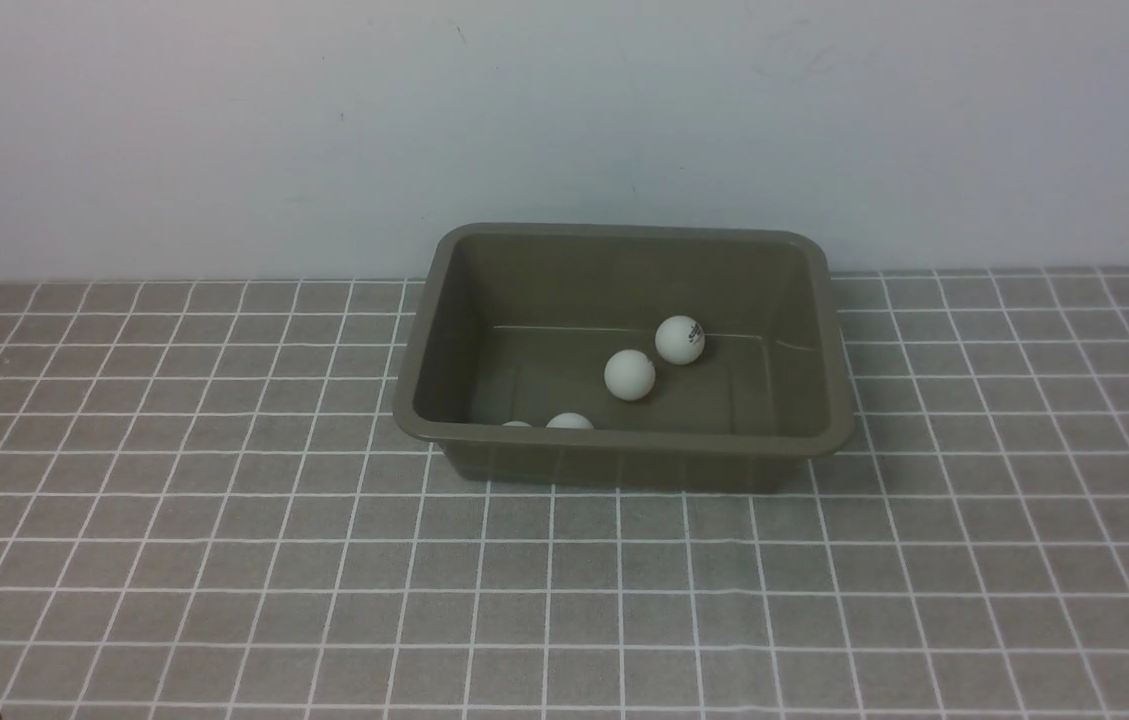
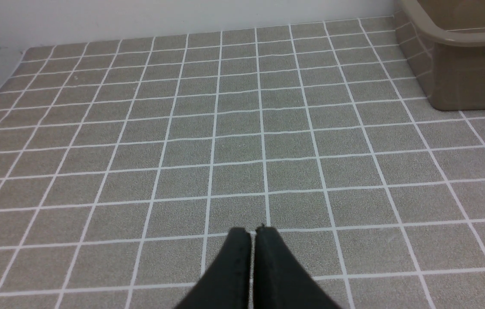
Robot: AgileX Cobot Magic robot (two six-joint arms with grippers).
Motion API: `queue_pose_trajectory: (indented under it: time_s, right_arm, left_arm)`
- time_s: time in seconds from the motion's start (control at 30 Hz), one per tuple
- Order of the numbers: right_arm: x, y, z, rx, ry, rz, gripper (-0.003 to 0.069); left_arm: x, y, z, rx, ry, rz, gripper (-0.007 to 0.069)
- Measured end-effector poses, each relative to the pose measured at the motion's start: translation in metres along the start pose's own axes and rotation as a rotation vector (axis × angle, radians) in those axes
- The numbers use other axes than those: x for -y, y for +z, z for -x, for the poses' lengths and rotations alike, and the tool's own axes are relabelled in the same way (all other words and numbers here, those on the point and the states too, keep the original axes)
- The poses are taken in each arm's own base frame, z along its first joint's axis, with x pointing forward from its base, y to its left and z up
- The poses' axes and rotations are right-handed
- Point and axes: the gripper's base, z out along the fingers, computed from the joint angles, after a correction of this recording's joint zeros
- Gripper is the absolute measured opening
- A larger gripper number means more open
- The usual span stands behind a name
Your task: Put the table tennis balls into the box on the grey coffee tablecloth.
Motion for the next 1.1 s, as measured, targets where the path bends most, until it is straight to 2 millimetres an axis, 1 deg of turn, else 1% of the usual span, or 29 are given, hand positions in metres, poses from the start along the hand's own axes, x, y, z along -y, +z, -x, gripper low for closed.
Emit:
queue_pose_trajectory:
  time_s: [0.03,0.07,0.1,0.13,0.17,0.23,0.3,0.33,0.4,0.5,1.1]
  right_arm:
    - [0.0,0.001,-0.005,-0.019,-0.009,-0.001,-0.0014]
    - [0.0,0.003,-0.02,-0.074,-0.023,-0.003,-0.0014]
    - [0.0,0.003,-0.023,-0.081,-0.025,-0.003,-0.0014]
    - [0.0,0.005,-0.038,-0.132,-0.037,-0.013,-0.0014]
    - [0.001,0.006,-0.05,-0.169,-0.044,-0.032,-0.0014]
    - [0.004,0.006,-0.07,-0.236,-0.044,-0.092,-0.0014]
    - [0.007,0.004,-0.086,-0.297,-0.018,-0.165,-0.0014]
    - [0.009,0.003,-0.091,-0.32,0.003,-0.204,-0.0014]
    - [0.011,0.002,-0.092,-0.334,0.017,-0.25,-0.0014]
    - [0.012,0.002,-0.093,-0.345,0.022,-0.271,-0.0014]
    - [0.012,0.002,-0.093,-0.348,0.023,-0.272,-0.0014]
  left_arm:
    - [0.0,0.0,0.0,0.0,0.0,0.0,-0.0005]
    - [0.0,0.0,0.0,0.0,0.0,0.0,-0.0005]
    - [0.0,0.0,0.0,0.0,0.0,0.0,-0.0005]
    - [0.0,0.0,0.0,0.0,0.0,0.0,-0.0005]
    - [0.0,0.0,0.0,0.0,0.0,0.0,-0.0005]
    - [0.0,0.0,0.0,0.0,0.0,0.0,-0.0005]
    - [0.0,0.0,0.0,0.0,0.0,0.0,-0.0005]
    - [0.0,0.0,0.0,0.0,0.0,0.0,-0.0005]
    - [0.0,0.0,0.0,0.0,0.0,0.0,-0.0005]
    - [0.0,0.0,0.0,0.0,0.0,0.0,-0.0005]
    - [0.0,0.0,0.0,0.0,0.0,0.0,-0.0005]
